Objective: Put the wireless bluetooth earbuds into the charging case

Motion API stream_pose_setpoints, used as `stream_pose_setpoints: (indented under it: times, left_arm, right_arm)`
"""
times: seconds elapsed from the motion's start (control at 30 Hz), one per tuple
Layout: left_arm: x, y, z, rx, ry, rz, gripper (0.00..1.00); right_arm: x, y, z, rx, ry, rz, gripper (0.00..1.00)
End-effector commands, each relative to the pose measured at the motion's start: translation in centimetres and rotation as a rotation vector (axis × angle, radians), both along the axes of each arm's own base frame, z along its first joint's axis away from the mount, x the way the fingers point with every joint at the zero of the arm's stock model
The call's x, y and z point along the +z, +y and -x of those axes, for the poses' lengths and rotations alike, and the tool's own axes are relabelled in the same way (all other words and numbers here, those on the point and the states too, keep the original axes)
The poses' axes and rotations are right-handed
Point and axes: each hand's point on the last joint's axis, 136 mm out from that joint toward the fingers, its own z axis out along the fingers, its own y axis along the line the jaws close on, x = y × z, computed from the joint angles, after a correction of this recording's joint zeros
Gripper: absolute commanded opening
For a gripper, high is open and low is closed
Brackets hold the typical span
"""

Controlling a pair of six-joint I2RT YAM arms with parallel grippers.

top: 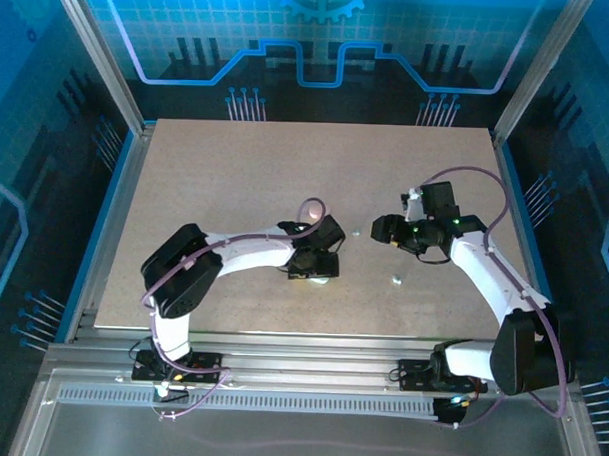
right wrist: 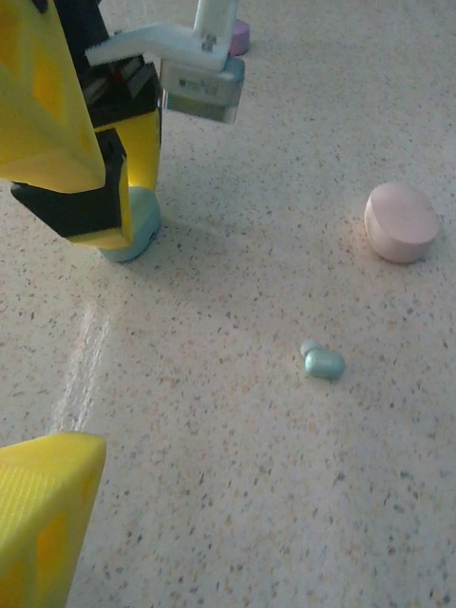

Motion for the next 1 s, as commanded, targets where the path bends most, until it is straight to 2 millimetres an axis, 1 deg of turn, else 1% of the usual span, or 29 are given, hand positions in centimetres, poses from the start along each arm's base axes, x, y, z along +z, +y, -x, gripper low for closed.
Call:
stream_pose_setpoints:
  times: [0.0,0.07,0.1,0.13,0.17,0.23,0.3,0.37,0.43,0.53,0.6,0.67,0.8,0.97]
  left_arm:
    - [4.9,3.0,-1.8,0.055,-0.196,0.054,0.81]
    - [6.8,5.2,-2.5,0.087,-0.3,0.083,0.84]
    - [7.5,6.5,-2.7,0.104,-0.344,0.097,0.84]
    - [8.7,7.8,-2.9,0.119,-0.398,0.123,0.84]
    - [9.3,8.9,-3.1,0.133,-0.439,0.137,0.84]
    - [10.7,11.8,-3.4,0.176,-0.526,0.16,0.85]
    - [11.6,13.7,-3.4,0.184,-0.597,0.177,0.85]
    - [12.5,15.2,-3.3,0.19,-0.669,0.167,0.85]
    - [13.2,16.0,-3.0,0.173,-0.735,0.158,0.85]
    - [14.1,16.2,-2.7,0.105,-0.832,0.153,0.85]
    - [14.4,16.5,-2.4,0.094,-0.87,0.144,0.85]
    - [14.6,16.9,-2.2,0.093,-0.897,0.129,0.85]
    - [14.8,17.6,-2.0,0.102,-0.932,0.112,0.86]
    - [14.8,17.6,-2.0,0.1,-0.941,0.11,0.86]
  right_arm:
    - [-0.8,2.3,-0.2,0.192,-0.116,0.081,0.69]
    - [-1.6,3.5,-0.1,0.313,-0.168,0.152,0.69]
    - [-1.9,4.2,-0.1,0.366,-0.191,0.166,0.69]
    - [-2.3,5.3,0.1,0.435,-0.221,0.182,0.69]
    - [-2.9,6.2,0.5,0.502,-0.238,0.208,0.69]
    - [-4.0,8.3,1.6,0.679,-0.298,0.296,0.7]
    - [-5.3,9.8,2.5,0.811,-0.35,0.358,0.7]
    - [-5.8,11.0,3.0,0.91,-0.366,0.393,0.71]
    - [-6.2,11.9,3.5,1.001,-0.392,0.411,0.71]
    - [-6.6,13.1,4.9,1.153,-0.429,0.411,0.71]
    - [-7.3,13.1,5.6,1.241,-0.458,0.44,0.71]
    - [-7.7,13.2,6.1,1.288,-0.472,0.454,0.71]
    - [-8.6,13.7,6.3,1.322,-0.467,0.479,0.71]
    - [-10.0,13.4,4.8,1.328,-0.457,0.594,0.7]
